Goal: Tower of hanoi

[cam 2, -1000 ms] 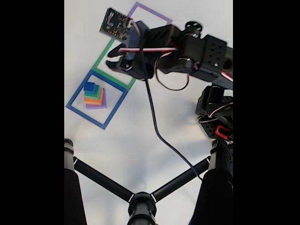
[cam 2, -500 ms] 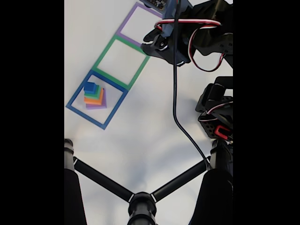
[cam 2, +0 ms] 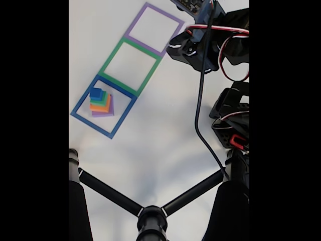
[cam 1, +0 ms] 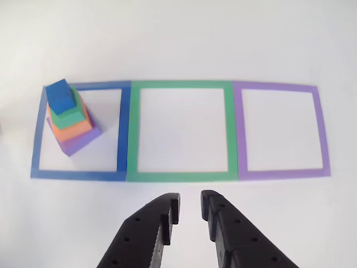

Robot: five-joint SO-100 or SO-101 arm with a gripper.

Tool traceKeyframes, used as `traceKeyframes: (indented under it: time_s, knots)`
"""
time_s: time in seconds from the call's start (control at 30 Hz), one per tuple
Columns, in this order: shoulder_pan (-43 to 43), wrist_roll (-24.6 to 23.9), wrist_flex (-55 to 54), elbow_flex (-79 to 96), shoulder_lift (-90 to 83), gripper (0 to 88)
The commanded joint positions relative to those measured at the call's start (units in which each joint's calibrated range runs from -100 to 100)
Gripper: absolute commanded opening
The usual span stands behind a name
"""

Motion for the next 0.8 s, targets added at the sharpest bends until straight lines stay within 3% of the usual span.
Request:
traceKeyframes:
  time_s: [0.0, 0.2, 0.4, 0.43, 0.47, 0.5, 0.67, 0.77]
  knots:
    - [0.5, 0.0, -2.9, 3.9, -5.5, 0.0]
    - [1.6, -0.6, -4.4, 10.5, -12.0, 0.0]
    - [1.8, -18.4, -3.0, 12.6, -15.6, 0.0]
    - [1.4, -26.8, -3.2, 14.0, -16.6, 0.0]
    - [1.1, -38.8, -3.2, 15.5, -17.6, 0.0]
    - [1.0, -43.4, -3.2, 17.6, -18.7, 0.0]
    - [0.3, -78.5, -7.2, 25.4, -22.8, 0.0]
    - [0.0, -93.9, -7.6, 30.1, -26.3, 0.0]
